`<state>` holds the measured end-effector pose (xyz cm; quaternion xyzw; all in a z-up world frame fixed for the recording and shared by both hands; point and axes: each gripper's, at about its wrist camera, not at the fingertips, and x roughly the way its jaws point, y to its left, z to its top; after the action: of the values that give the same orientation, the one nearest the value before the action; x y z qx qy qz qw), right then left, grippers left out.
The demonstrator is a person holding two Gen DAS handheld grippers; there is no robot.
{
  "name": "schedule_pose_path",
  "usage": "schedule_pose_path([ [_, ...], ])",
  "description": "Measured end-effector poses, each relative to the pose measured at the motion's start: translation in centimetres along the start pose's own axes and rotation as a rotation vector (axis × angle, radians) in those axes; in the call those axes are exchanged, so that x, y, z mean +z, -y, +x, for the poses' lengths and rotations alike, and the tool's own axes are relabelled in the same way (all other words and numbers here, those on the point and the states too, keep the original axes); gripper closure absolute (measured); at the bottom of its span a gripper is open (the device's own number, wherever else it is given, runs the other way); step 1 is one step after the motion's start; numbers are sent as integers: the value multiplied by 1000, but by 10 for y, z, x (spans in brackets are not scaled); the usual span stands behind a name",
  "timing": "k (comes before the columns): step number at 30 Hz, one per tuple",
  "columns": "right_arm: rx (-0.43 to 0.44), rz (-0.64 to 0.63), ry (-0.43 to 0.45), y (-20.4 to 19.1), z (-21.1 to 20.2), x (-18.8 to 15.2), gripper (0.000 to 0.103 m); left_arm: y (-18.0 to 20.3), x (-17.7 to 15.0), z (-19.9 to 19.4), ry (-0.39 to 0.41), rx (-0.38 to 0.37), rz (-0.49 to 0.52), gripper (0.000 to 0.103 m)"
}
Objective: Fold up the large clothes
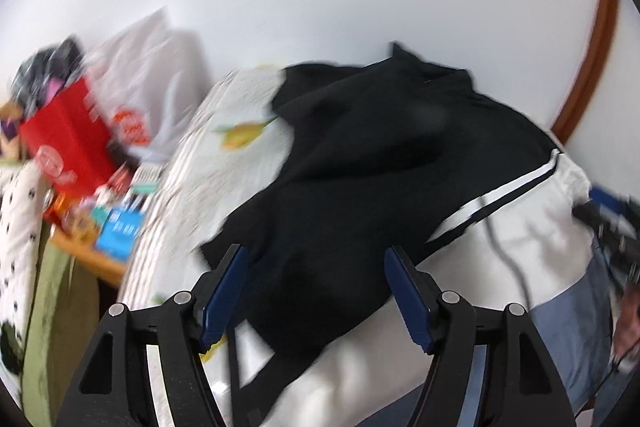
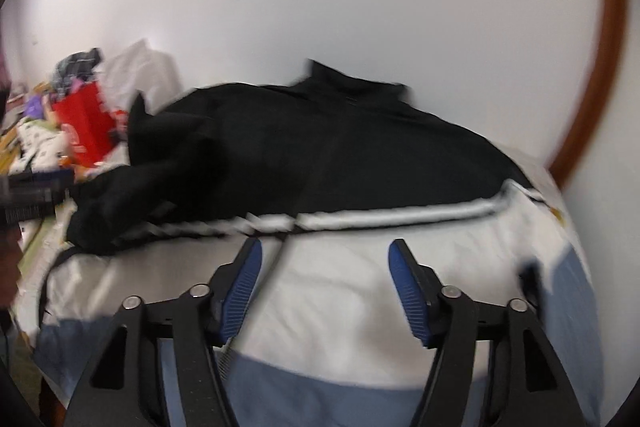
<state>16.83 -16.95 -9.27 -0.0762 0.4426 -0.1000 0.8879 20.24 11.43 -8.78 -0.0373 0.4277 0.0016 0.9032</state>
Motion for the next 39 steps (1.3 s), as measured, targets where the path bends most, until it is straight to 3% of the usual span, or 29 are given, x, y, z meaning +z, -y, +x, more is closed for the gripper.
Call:
schedule_pose_path([
  [7, 119, -126, 43, -72, 28, 50, 30, -53, -42, 9, -59, -16, -81, 34],
  [13, 180, -245, 69, -130, 64, 76, 29, -66, -62, 13, -55, -92, -75, 32],
  [16, 188, -281, 41, -146, 84, 78, 30, -63, -69, 16, -59, -128, -61, 32],
  [17, 192, -296, 33, -151, 91, 77, 33, -60, -70, 18, -60, -140, -56, 32],
  [18, 189, -307, 28, -154, 98, 77, 50, -57, -72, 20, -66, -148, -42, 32],
  [19, 182, -312, 16, -154, 104, 77, 75, -54, -73, 23, -71, -147, -29, 32],
  [20, 189, -306, -11, -152, 111, 78, 85, -51, -74, 26, -73, -139, -16, 32],
  [21, 197, -290, -12, -147, 113, 79, 91, -49, -75, 27, -73, -126, -10, 32],
  [24, 184, -200, 42, -117, 104, 85, 92, -48, -77, 31, -70, -96, 0, 33],
  [27, 111, -56, 65, -71, 100, 92, 92, -46, -76, 32, -71, -83, 10, 33],
  [30, 9, 26, 26, -34, 109, 91, 91, -46, -76, 31, -75, -77, 13, 33],
  [36, -183, 105, -94, 15, 133, 77, 76, -48, -74, 27, -84, -71, -3, 32],
  [38, -179, 75, -73, 8, 122, 75, 62, -48, -71, 25, -78, -68, -4, 32],
  [39, -156, 56, -60, 0, 115, 74, 45, -48, -70, 23, -73, -65, -1, 32],
])
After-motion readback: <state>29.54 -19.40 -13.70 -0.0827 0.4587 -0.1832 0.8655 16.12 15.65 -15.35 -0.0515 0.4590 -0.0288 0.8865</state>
